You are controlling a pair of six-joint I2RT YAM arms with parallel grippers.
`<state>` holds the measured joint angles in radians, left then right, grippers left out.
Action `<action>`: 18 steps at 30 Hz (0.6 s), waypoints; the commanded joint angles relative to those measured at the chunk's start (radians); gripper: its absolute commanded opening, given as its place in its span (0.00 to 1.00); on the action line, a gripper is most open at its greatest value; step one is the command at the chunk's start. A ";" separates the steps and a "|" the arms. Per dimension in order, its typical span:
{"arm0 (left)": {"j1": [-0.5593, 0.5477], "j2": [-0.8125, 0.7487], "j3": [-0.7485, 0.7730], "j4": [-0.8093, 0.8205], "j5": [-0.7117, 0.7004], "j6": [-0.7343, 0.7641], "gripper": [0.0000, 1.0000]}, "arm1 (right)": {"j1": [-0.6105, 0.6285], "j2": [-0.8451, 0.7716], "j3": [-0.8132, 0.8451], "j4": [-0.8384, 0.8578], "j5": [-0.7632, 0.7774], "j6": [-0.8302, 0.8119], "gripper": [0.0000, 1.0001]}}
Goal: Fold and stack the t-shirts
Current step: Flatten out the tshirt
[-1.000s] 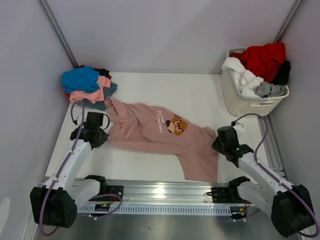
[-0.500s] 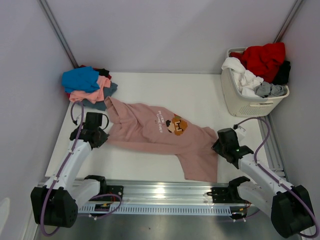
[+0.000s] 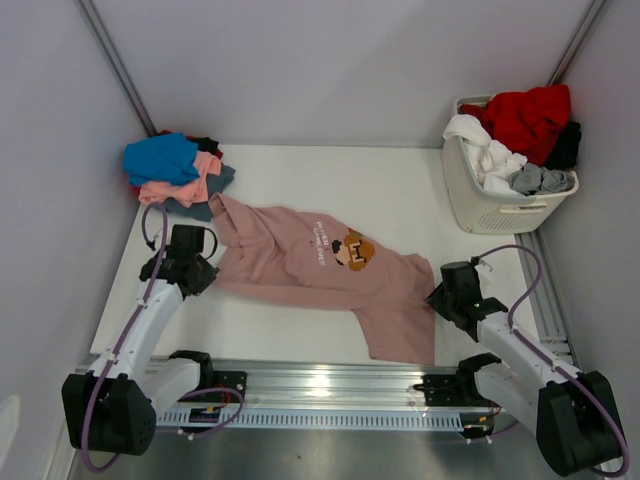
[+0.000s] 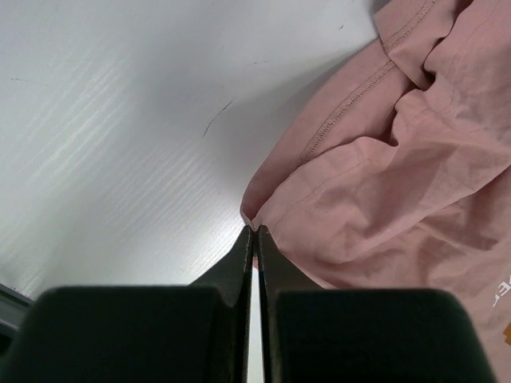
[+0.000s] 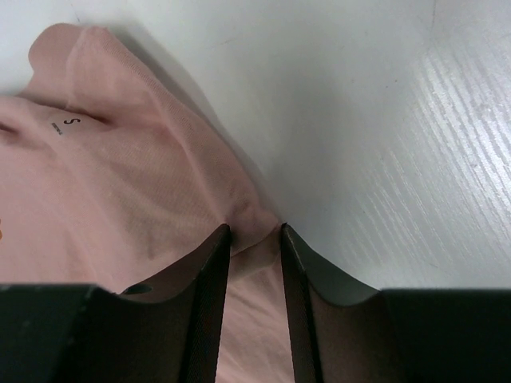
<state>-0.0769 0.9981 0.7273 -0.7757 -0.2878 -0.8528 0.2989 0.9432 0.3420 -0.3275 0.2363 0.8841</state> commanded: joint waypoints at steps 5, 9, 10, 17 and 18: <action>0.014 -0.021 -0.009 0.032 0.018 0.026 0.01 | -0.004 0.020 0.006 0.062 -0.031 -0.037 0.30; 0.014 -0.024 -0.011 0.032 0.019 0.026 0.01 | -0.006 0.055 0.017 0.084 -0.043 -0.046 0.08; 0.014 -0.027 -0.009 0.030 0.019 0.027 0.00 | -0.004 0.065 0.026 0.084 -0.046 -0.047 0.03; 0.014 -0.052 0.044 0.018 -0.027 0.032 0.01 | 0.060 -0.018 0.159 -0.001 0.067 -0.128 0.00; 0.014 -0.058 0.053 0.018 -0.036 0.035 0.00 | 0.072 -0.033 0.185 -0.010 0.092 -0.148 0.00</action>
<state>-0.0761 0.9787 0.7223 -0.7670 -0.2848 -0.8436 0.3370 0.9779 0.4099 -0.3271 0.2279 0.8013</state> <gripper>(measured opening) 0.009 0.021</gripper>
